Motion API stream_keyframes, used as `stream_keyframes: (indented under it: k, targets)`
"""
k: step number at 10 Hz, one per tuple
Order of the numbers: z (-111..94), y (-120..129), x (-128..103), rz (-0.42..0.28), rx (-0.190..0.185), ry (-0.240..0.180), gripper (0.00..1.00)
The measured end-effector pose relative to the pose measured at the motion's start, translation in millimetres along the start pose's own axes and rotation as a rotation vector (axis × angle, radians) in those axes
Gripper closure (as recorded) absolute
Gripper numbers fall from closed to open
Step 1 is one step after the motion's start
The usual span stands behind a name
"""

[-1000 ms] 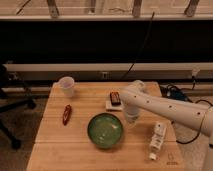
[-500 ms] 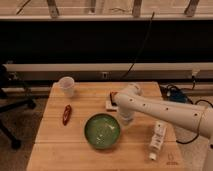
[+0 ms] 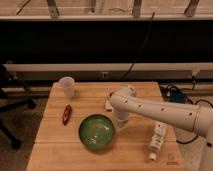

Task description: Push the ceramic bowl across the table

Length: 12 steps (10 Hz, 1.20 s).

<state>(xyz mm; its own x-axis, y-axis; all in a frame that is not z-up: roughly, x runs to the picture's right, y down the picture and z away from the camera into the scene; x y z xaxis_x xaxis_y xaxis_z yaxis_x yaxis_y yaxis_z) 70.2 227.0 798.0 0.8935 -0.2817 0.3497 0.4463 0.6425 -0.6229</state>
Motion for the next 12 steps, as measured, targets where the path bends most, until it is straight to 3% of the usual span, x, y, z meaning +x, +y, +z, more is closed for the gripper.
stream_keyframes:
  k: [12]
  targets:
    - [5.0,-38.9,-63.2,-0.131,0.016,-0.066,0.95]
